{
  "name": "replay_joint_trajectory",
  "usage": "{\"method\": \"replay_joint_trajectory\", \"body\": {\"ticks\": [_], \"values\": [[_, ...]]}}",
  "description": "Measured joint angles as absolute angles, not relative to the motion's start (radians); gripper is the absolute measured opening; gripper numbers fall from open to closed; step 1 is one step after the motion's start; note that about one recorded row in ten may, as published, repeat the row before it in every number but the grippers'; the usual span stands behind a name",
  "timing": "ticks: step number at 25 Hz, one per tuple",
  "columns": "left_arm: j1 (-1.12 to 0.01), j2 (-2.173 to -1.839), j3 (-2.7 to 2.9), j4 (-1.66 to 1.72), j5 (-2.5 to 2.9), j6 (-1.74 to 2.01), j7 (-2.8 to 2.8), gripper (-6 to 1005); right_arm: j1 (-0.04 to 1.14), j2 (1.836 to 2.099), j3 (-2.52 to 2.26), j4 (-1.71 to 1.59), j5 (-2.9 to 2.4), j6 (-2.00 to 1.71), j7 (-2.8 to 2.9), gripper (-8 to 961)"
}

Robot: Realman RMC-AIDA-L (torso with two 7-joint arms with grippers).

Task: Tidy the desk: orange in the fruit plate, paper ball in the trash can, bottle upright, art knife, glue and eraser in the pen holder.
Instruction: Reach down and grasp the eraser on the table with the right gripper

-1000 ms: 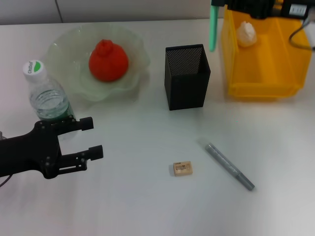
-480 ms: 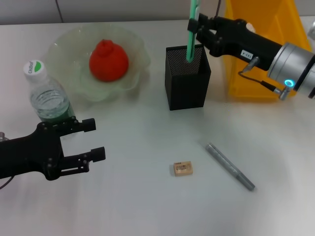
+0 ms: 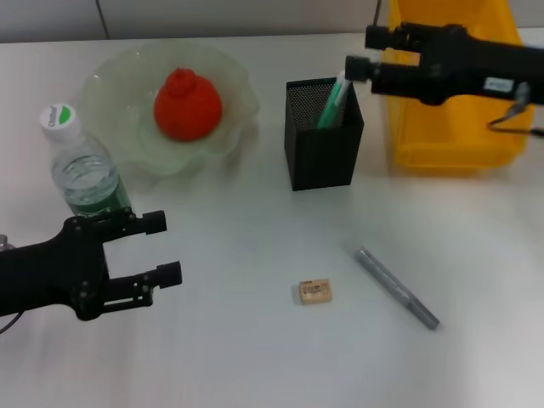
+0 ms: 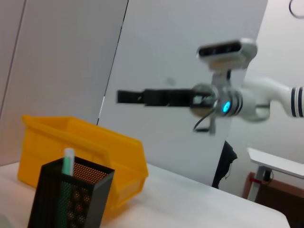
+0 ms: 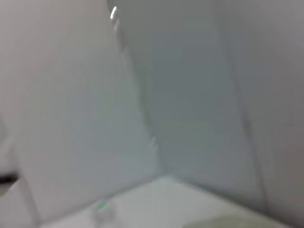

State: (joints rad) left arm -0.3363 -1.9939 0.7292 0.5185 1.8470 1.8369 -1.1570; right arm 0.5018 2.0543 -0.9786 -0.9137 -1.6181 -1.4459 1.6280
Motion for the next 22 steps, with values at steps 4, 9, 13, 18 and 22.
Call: {"method": "replay_joint_trajectory", "body": {"ticks": [4, 9, 13, 18, 22], "values": [[-0.335, -1.991, 0.724, 0.518, 1.847, 1.856, -1.158, 770, 0.507, 2.053, -0.984, -1.292, -1.948, -1.626, 1.96, 628], [-0.333, -1.988, 0.722, 0.52, 1.847, 1.864, -1.164, 770, 0.636, 2.061, -1.073, -1.539, -2.268, -1.879, 2.215, 745], [-0.333, -1.988, 0.723, 0.521, 1.847, 1.872, -1.166, 770, 0.724, 2.075, -1.238, -1.482, -2.377, -1.939, 2.272, 759], [-0.333, -1.988, 0.724, 0.519, 1.847, 1.873, -1.166, 770, 0.78, 2.087, -1.458, -1.357, -2.452, -1.8, 2.342, 757], [-0.333, -1.989, 0.727, 0.519, 1.847, 1.872, -1.166, 770, 0.806, 2.088, -1.613, -1.25, -2.444, -1.647, 2.348, 756]]}}
